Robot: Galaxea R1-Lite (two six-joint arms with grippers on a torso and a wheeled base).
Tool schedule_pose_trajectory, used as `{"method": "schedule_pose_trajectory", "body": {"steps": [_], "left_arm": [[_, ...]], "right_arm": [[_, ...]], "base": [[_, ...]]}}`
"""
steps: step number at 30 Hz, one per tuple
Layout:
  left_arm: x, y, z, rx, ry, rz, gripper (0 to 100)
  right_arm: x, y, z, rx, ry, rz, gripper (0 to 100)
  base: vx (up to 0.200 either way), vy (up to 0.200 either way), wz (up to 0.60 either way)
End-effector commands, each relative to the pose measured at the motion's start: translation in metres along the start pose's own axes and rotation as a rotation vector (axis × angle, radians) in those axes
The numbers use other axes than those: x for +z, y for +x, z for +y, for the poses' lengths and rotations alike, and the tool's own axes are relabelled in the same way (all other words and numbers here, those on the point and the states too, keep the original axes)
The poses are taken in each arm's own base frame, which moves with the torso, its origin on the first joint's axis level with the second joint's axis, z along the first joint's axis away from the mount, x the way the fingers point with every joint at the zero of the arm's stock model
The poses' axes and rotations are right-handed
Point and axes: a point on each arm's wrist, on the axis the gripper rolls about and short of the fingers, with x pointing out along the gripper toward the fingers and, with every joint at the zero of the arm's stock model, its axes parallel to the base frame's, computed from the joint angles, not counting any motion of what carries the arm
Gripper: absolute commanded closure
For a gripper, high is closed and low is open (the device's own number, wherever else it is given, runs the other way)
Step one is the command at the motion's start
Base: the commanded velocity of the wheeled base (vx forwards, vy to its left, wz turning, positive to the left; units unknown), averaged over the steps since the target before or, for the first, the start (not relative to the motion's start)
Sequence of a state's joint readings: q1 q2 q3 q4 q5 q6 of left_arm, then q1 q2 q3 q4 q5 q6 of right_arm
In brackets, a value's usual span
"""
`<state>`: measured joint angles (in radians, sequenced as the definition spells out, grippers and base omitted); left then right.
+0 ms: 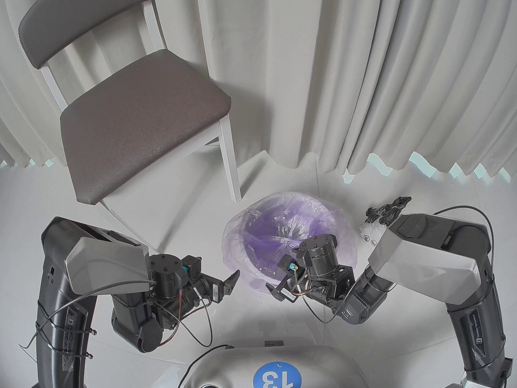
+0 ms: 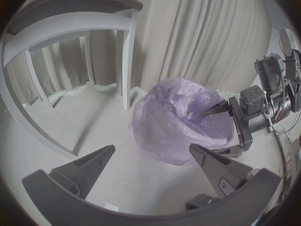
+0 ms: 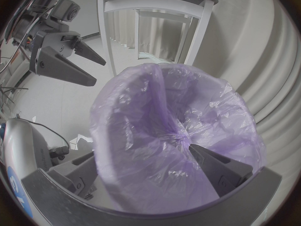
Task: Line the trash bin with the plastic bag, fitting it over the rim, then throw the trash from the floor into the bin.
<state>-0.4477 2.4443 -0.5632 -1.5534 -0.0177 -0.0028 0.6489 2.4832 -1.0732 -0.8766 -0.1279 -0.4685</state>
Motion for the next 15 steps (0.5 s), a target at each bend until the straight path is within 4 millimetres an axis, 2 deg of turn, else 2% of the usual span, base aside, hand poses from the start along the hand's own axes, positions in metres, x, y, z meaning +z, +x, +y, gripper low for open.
{"method": "schedule_pose_trajectory", "body": {"steps": [1, 6, 9, 10, 12, 15], "left_arm": [[-0.009, -0.005, -0.001, -0.047, 0.003, 0.033, 0], [-0.021, -0.017, 0.0, -0.203, 0.02, 0.094, 0], [-0.029, -0.011, 0.0, -0.228, 0.073, 0.102, 0], [-0.03, -0.011, 0.0, -0.228, 0.076, 0.102, 0], [-0.026, -0.004, -0.005, -0.247, 0.131, 0.069, 0], [-0.024, 0.001, -0.01, -0.267, 0.149, 0.049, 0]], "right_arm": [[0.002, -0.027, 0.0, 0.033, -0.008, 0.007, 0], [0.009, -0.059, -0.002, 0.041, -0.017, -0.039, 0], [0.011, -0.082, -0.006, 0.056, -0.031, -0.08, 0], [0.012, -0.083, -0.007, 0.055, -0.031, -0.081, 0], [0.012, -0.108, -0.011, 0.045, -0.022, -0.105, 0], [0.01, -0.122, -0.014, 0.023, -0.011, -0.12, 0]], "base": [[0.0, 0.0, 0.0], [0.0, 0.0, 0.0], [0.0, 0.0, 0.0], [0.0, 0.0, 0.0], [0.0, 0.0, 0.0], [0.0, 0.0, 0.0]]}}
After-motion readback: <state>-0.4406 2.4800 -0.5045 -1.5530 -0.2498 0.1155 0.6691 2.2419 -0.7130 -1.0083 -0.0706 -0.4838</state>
